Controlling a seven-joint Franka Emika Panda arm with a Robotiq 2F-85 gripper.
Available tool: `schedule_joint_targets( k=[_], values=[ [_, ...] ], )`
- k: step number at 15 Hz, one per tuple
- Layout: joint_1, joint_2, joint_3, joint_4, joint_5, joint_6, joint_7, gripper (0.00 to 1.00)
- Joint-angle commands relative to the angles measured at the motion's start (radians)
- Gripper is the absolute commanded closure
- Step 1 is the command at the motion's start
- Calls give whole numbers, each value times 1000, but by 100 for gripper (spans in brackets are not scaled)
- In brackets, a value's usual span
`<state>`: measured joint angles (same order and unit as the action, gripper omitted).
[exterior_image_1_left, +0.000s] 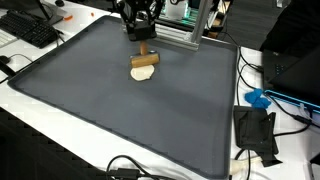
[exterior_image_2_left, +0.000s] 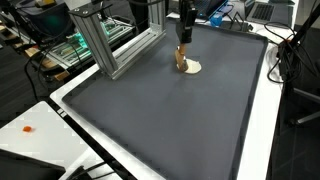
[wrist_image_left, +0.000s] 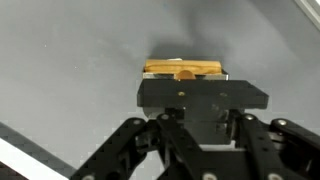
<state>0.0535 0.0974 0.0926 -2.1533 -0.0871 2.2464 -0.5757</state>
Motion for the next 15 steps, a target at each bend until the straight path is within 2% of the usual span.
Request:
schedule_joint_targets(
  k=[1,10,15],
  values=[
    [-6,-16,-7,-50,-13,-37,-20,78],
    [5,7,9,-49,42,41,-18,78],
    [8,9,14,-34,28,21,-31,78]
  ],
)
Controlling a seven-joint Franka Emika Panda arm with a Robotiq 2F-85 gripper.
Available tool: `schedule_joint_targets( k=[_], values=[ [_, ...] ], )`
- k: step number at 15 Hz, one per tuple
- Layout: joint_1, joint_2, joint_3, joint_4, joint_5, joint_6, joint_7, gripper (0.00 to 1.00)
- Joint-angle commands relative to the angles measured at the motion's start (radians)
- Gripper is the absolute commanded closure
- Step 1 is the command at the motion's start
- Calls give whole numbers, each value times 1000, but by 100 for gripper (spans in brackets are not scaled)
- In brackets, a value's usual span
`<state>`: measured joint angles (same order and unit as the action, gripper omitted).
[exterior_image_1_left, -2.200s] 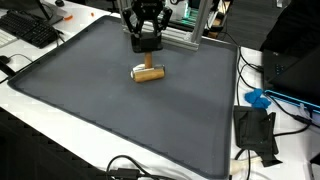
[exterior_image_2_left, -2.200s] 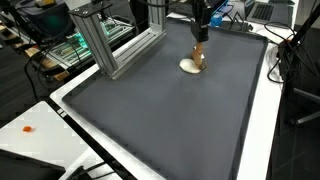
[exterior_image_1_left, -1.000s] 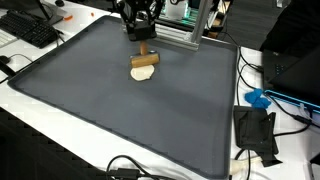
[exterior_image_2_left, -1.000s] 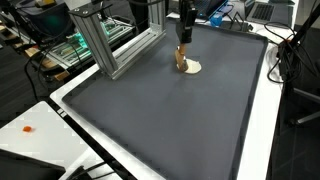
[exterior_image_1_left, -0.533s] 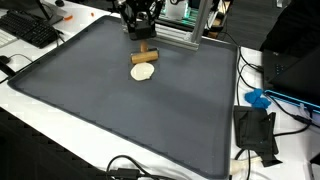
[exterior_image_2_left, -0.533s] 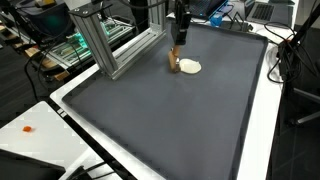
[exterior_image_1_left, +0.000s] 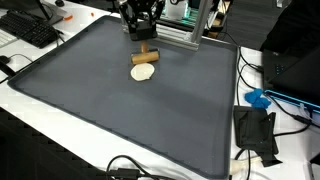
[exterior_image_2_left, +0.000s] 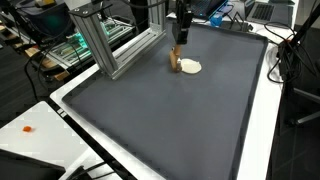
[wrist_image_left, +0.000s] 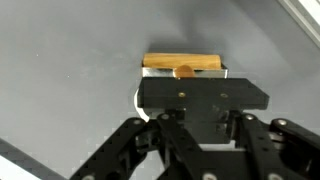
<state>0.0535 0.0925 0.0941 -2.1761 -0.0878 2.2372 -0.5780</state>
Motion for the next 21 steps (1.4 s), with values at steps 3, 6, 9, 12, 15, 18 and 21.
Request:
schedule_joint_targets(
  k=[3,6,9,12,15,18,21],
  values=[
    [9,7,17,-7,41,41,-25,78],
    [15,9,25,3,42,49,-29,78],
    [20,14,32,9,46,76,-24,78],
    [21,33,40,3,61,131,-10,78],
    [21,51,44,2,72,170,7,78],
    [21,62,46,2,85,214,32,78],
    [18,64,47,5,80,206,32,78]
  ],
)
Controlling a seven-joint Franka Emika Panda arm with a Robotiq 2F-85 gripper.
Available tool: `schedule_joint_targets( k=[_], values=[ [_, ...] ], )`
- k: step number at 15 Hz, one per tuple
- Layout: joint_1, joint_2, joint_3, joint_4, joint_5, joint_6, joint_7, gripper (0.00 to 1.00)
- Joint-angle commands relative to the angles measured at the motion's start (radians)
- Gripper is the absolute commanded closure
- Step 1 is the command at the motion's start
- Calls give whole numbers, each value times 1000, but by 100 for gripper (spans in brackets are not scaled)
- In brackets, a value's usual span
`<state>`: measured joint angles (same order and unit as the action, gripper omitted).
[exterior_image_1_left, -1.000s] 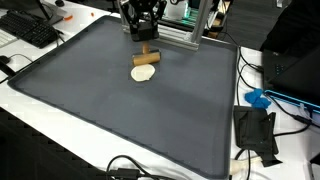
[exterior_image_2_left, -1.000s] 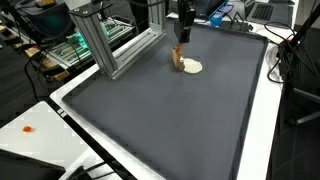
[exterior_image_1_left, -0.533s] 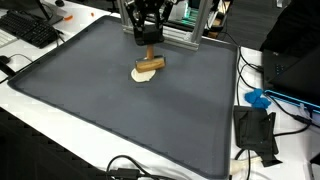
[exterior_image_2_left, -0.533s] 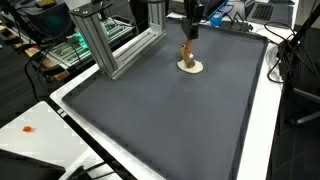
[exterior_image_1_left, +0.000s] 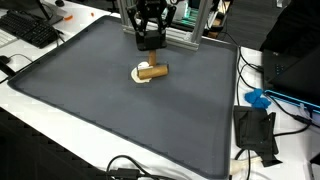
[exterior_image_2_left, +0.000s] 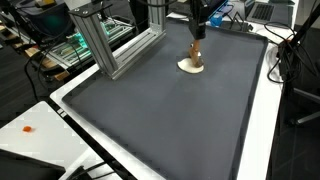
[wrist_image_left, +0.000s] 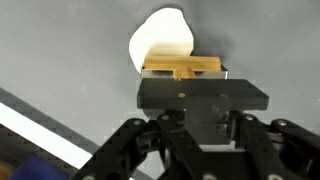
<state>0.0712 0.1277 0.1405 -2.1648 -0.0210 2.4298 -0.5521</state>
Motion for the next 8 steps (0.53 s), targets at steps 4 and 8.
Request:
schedule_joint_targets(
  k=[4,8],
  values=[
    [-6,8,-5,-8,-1,-71,-10,78],
    [-9,-2,-14,-8,-15,-123,-3,78]
  ],
)
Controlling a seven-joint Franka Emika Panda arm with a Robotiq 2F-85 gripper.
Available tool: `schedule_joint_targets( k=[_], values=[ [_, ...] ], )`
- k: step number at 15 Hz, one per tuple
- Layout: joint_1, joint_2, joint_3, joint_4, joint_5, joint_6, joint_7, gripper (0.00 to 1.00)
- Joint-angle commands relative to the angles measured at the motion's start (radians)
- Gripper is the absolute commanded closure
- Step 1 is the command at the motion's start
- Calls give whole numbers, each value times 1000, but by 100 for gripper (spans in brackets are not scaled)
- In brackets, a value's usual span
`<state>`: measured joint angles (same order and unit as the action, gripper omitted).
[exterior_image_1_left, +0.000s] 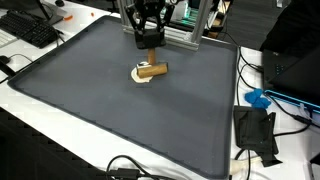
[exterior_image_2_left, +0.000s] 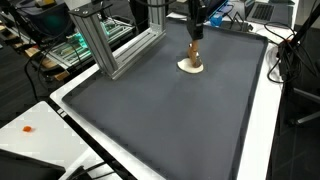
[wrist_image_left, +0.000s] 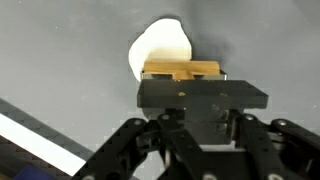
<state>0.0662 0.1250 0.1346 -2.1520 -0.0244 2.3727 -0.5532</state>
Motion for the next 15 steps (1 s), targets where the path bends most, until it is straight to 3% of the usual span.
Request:
schedule_joint_targets(
  k=[1,11,15],
  values=[
    [-4,-1,-10,-20,-13,-77,-1,78],
    [-6,-34,-25,-41,-8,-151,9,78],
    [-8,-63,-30,-65,50,-96,65,78]
  ],
)
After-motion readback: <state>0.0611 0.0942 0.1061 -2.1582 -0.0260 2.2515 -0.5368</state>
